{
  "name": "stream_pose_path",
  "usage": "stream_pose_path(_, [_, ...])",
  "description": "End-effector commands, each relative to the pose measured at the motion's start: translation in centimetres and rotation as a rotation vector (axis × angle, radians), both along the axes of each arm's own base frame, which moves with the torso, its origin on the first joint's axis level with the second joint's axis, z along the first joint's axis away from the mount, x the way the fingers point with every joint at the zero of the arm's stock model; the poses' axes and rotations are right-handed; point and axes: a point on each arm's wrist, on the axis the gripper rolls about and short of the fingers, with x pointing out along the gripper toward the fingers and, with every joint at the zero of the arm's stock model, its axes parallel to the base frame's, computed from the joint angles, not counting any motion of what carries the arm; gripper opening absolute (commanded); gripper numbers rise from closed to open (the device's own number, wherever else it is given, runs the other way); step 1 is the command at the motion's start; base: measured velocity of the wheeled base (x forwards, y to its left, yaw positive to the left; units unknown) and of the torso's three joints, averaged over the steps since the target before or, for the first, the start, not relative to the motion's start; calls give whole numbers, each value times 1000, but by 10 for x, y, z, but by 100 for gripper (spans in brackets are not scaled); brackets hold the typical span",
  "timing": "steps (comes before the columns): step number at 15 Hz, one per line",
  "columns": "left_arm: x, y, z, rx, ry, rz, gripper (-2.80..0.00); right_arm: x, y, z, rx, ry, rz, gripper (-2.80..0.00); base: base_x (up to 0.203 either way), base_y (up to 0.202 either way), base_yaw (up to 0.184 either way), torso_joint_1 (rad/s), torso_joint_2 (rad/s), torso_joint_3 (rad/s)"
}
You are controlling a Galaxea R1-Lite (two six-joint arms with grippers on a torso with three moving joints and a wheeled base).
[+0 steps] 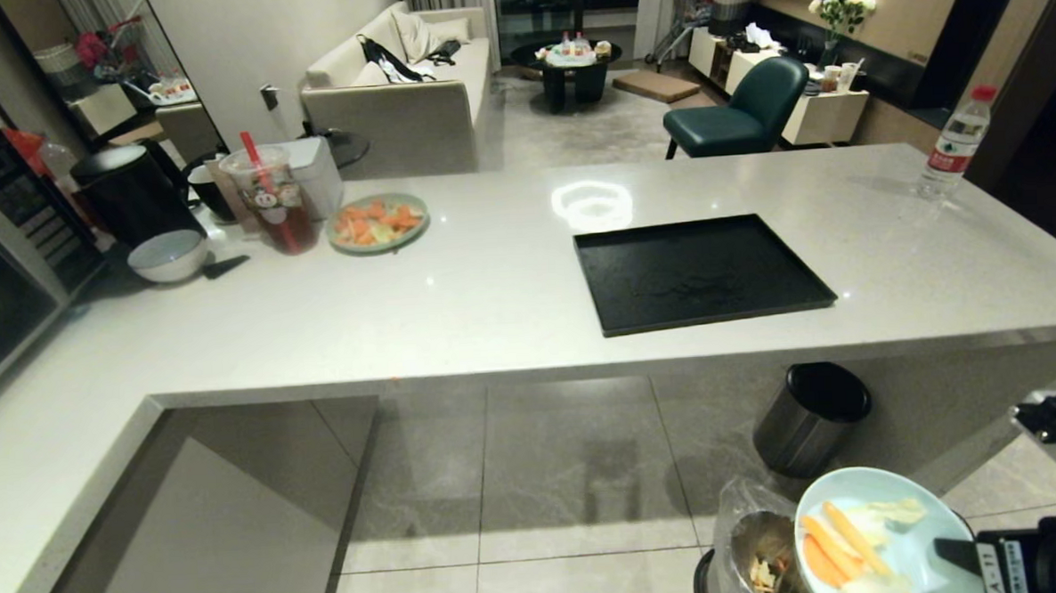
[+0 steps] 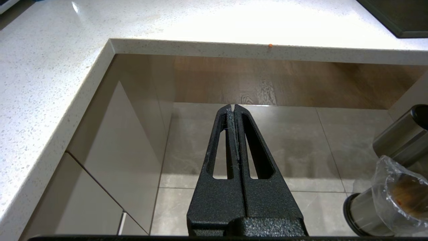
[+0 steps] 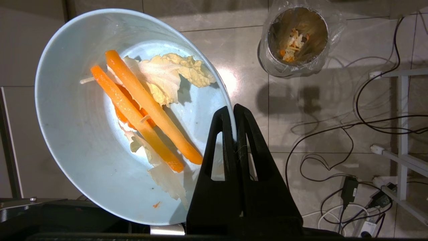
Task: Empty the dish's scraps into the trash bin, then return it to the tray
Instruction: Move the bowl over the trash can
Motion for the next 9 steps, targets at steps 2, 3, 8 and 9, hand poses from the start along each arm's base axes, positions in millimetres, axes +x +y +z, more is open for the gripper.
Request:
stream_pose_path(2, [0,0,0,-1,-1,-1,-280,0,0,0,-1,1,-4,-280,0,0,0,0,0,0])
stream_pose_path(3, [0,0,0,-1,-1,1,-280,0,0,0,-1,-1,-5,-280,0,0,0,0,0,0])
stream_pose_path(8, [0,0,0,-1,-1,1,-280,0,0,-1,-4,2,-9,-280,0,0,0,0,0,0])
stream_pose_path(9, [0,0,0,-1,0,1,-280,0,0,-1,-5,3,-10,-280,0,0,0,0,0,0])
